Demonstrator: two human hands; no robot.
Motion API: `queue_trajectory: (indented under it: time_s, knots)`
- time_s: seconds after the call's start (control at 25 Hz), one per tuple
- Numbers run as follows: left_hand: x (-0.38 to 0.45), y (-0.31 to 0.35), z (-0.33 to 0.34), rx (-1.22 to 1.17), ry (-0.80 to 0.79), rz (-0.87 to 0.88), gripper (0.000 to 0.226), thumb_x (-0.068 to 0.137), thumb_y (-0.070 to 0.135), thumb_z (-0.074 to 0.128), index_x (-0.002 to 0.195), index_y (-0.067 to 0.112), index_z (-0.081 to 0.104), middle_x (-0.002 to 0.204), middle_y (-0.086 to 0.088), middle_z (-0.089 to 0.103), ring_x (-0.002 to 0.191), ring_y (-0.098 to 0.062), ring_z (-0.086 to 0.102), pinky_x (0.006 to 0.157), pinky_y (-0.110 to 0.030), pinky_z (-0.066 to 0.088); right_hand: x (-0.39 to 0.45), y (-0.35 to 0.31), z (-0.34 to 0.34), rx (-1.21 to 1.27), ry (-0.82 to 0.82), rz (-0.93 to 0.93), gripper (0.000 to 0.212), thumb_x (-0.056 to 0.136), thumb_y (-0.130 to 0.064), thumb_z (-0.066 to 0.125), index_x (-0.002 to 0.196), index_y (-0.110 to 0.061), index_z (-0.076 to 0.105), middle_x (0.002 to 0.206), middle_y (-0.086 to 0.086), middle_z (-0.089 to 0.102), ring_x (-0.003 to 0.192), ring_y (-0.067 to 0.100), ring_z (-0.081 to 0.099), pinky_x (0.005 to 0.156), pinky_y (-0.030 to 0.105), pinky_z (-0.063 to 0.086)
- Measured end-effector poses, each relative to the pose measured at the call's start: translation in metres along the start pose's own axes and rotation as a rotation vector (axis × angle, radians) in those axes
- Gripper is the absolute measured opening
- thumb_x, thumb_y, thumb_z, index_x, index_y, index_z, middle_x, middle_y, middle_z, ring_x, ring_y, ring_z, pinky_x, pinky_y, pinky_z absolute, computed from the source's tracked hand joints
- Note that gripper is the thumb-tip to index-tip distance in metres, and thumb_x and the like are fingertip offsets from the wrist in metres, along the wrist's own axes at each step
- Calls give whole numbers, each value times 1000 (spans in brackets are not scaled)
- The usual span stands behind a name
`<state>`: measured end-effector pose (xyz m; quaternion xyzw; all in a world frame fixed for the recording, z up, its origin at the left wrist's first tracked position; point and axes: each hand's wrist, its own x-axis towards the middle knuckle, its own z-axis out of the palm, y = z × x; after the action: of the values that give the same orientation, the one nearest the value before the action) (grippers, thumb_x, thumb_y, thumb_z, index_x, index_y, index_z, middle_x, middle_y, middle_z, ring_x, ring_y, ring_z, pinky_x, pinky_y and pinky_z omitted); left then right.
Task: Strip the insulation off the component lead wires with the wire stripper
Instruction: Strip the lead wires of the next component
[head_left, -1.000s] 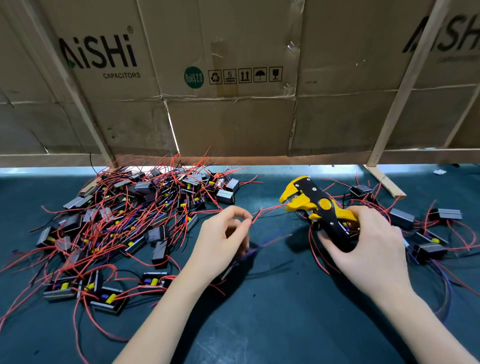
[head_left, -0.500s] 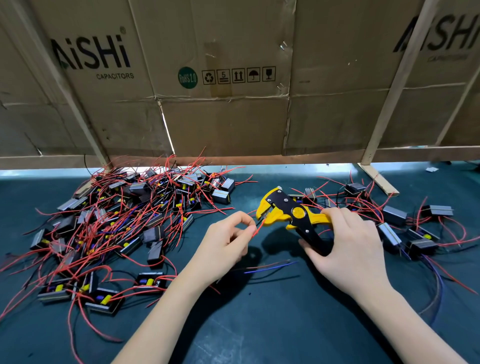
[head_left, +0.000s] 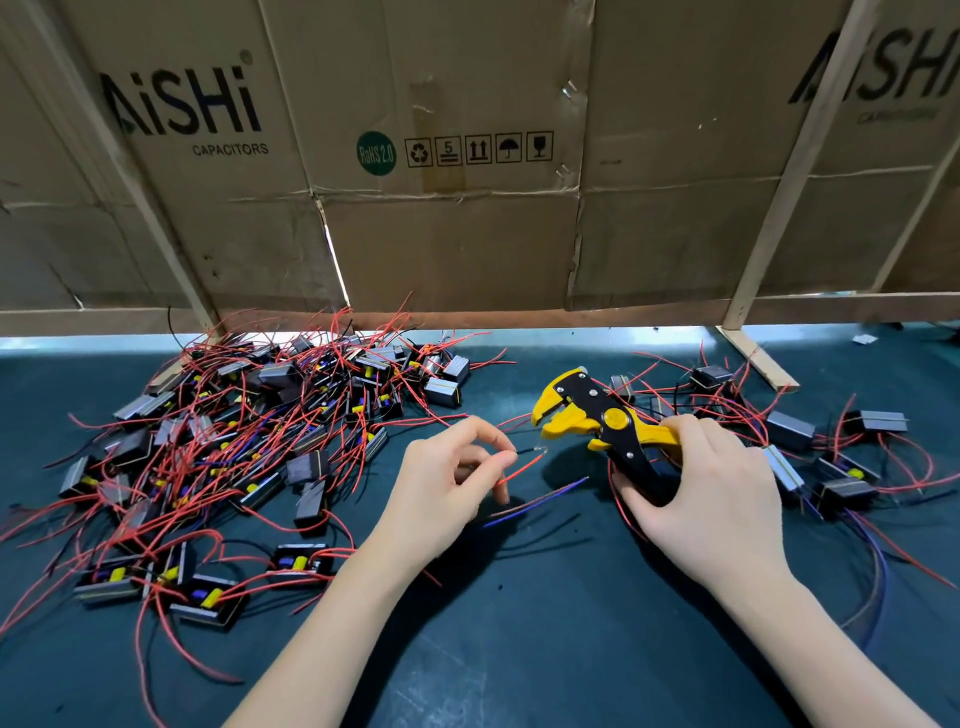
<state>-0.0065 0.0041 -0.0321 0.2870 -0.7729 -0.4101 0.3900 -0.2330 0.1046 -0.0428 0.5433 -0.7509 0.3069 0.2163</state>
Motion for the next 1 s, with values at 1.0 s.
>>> queue_trajectory:
  time_s: [1.0]
  knots:
    - [1, -4, 0, 217, -65, 52, 10, 101, 18, 51, 92, 23, 49, 58, 4, 67, 37, -5, 36, 46, -16, 31, -7, -13, -3, -80, 108, -37, 44, 54, -42, 89, 81, -17, 65, 70, -3, 63, 60, 29, 61, 54, 27, 40]
